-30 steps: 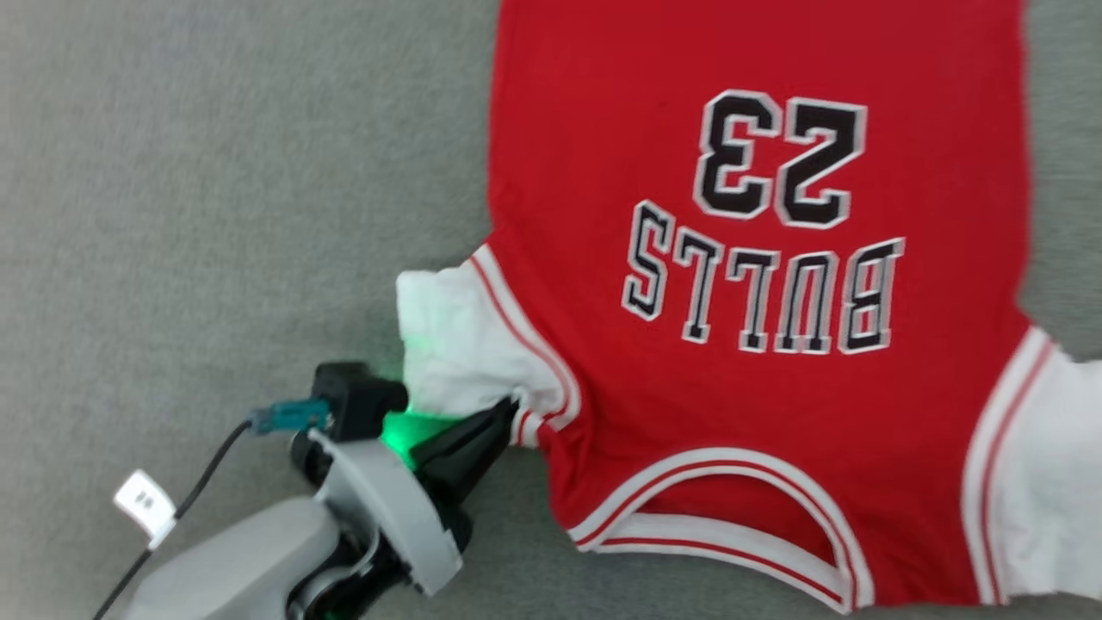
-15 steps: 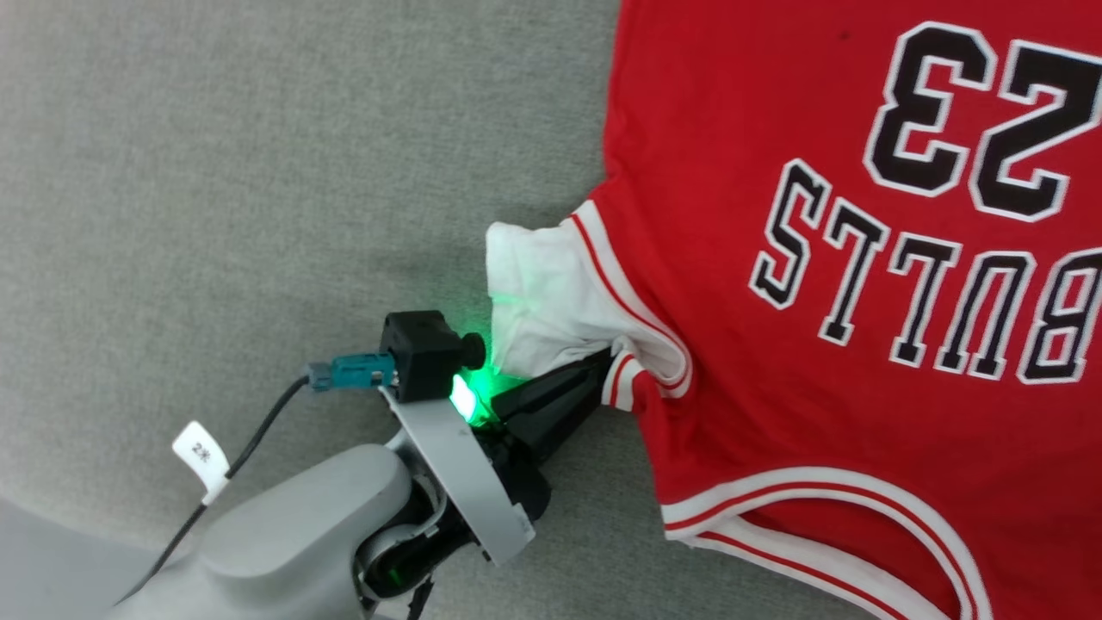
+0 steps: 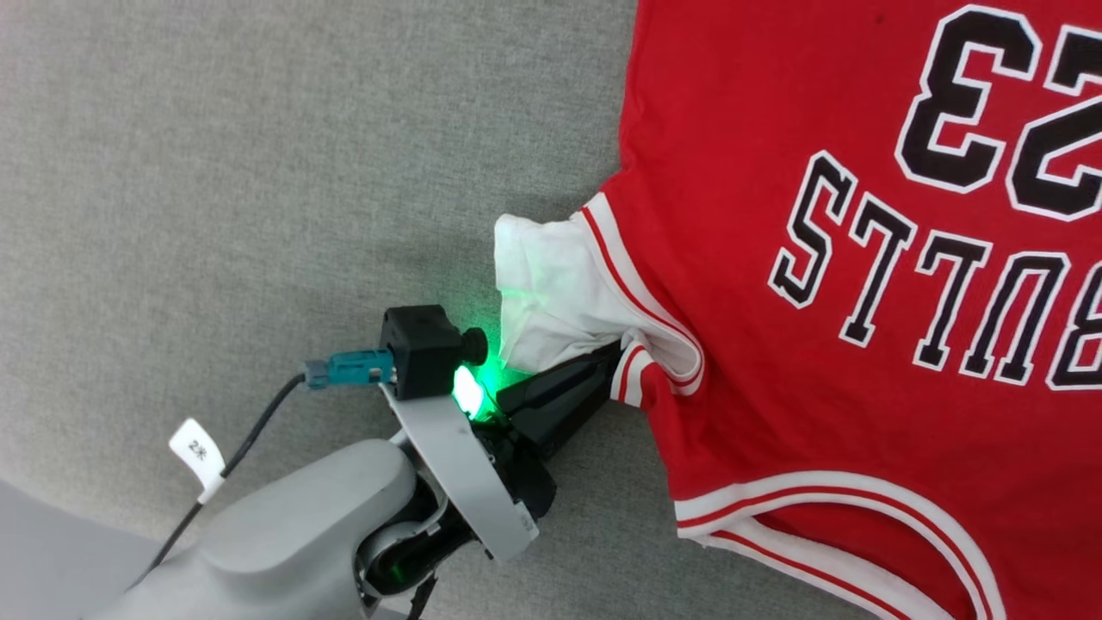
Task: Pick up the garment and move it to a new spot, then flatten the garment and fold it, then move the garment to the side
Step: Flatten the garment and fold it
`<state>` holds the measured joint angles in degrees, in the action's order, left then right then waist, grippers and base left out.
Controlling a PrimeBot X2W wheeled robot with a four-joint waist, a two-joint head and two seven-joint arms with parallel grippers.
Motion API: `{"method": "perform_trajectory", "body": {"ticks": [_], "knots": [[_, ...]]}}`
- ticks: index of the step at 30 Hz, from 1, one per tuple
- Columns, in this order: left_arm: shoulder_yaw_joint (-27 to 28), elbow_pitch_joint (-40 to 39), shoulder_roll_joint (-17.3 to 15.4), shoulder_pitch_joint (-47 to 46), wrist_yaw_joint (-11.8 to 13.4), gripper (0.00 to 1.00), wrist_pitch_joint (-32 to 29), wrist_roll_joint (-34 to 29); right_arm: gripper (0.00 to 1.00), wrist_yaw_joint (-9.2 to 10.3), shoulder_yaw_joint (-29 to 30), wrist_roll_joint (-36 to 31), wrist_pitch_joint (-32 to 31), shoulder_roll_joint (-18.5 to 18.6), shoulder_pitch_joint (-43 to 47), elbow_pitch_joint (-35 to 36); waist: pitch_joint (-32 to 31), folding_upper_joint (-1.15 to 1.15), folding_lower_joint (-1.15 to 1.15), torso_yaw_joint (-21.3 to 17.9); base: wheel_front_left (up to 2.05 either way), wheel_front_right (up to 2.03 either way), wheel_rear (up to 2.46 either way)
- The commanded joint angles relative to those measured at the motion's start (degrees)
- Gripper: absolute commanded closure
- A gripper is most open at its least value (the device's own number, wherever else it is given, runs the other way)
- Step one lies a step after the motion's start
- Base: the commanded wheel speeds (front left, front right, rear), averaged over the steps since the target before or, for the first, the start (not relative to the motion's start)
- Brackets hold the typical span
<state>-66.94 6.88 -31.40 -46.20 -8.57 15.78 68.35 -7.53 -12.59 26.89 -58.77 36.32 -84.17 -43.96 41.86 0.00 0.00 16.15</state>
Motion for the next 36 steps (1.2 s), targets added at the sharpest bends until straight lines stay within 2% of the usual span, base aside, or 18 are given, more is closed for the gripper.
{"method": "perform_trajectory", "body": {"ticks": [1,6,9,13,20,24,29,36], "knots": [[-2.2,10.1,0.4,4.1,2.0,1.00,-2.2,2.6,1.00,0.09,-1.3,1.2,0.9,-0.5,2.6,-0.3,-2.3,0.00,0.00,-1.2,0.00,0.00,0.00],[-0.2,9.9,-2.5,6.6,2.0,1.00,-1.7,2.9,1.00,0.09,-4.7,5.4,2.4,1.5,4.4,3.5,-6.4,0.00,0.00,-3.4,0.00,0.00,0.00],[1.7,9.7,-4.6,9.1,2.0,1.00,-1.5,2.8,1.00,0.09,-7.2,9.4,2.3,4.4,8.0,6.7,-9.9,0.00,0.00,-5.0,0.00,0.00,0.00],[5.0,8.4,-5.7,11.9,2.0,1.00,-1.3,2.0,1.00,0.09,-9.2,15.7,2.5,9.3,14.9,12.3,-14.1,0.00,0.00,-6.8,0.00,0.00,0.00],[9.4,5.5,-7.0,17.3,2.1,1.00,-0.9,1.2,1.00,0.09,-8.7,25.4,5.9,16.8,35.0,25.0,-19.9,0.00,0.00,-10.4,0.00,0.00,0.00],[11.5,4.0,-8.1,20.2,2.8,1.00,-0.7,1.3,1.00,0.09,-6.3,29.5,7.8,19.2,48.9,32.3,-22.2,0.00,0.00,-12.5,0.00,0.00,0.00],[14.6,2.6,-9.0,22.8,4.0,1.00,-0.7,0.6,1.00,0.09,-2.7,31.3,10.4,18.8,65.9,39.7,-23.5,0.00,0.00,-14.5,0.00,0.00,0.00],[19.6,2.2,-8.9,25.1,5.1,1.00,-0.7,-1.6,1.00,0.09,-1.4,27.9,10.9,13.3,83.6,48.5,-23.6,0.00,0.00,-16.4,0.00,0.00,0.00]]}}
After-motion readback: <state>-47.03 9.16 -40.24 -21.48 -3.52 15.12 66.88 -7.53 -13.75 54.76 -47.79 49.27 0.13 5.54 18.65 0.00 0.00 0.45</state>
